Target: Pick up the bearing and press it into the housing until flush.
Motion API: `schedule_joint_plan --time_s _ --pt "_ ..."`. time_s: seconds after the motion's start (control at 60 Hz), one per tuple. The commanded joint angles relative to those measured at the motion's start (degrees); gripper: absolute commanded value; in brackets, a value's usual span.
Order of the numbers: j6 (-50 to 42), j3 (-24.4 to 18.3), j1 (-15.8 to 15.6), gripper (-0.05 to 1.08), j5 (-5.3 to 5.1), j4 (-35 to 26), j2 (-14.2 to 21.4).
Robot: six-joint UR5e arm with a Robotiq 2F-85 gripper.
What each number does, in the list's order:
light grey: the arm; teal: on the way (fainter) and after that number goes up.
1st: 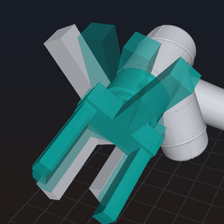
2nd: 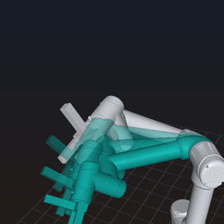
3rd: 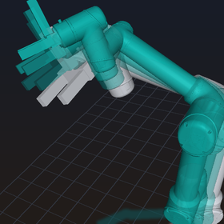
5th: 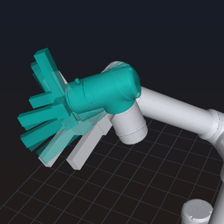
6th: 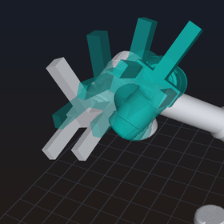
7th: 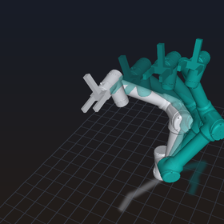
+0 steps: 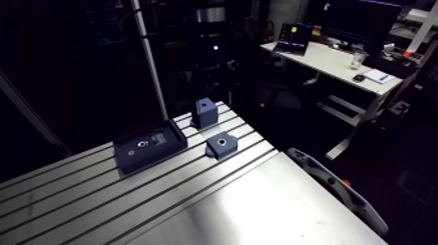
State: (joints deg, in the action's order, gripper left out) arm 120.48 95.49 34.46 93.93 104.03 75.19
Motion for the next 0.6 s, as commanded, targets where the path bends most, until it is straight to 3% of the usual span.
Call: schedule_joint_plan --time_s 0.017,0.367,0.6 --pt "-13.5 -10.7 -12.7 0.00 0.07 -13.2 3.9" --pt "-18.6 -17.2 -19.6 0.00 -0.46 -19.9 5.2" --pt "-18.6 -16.8 -21.8 0.00 -0.46 -20.7 6.1"
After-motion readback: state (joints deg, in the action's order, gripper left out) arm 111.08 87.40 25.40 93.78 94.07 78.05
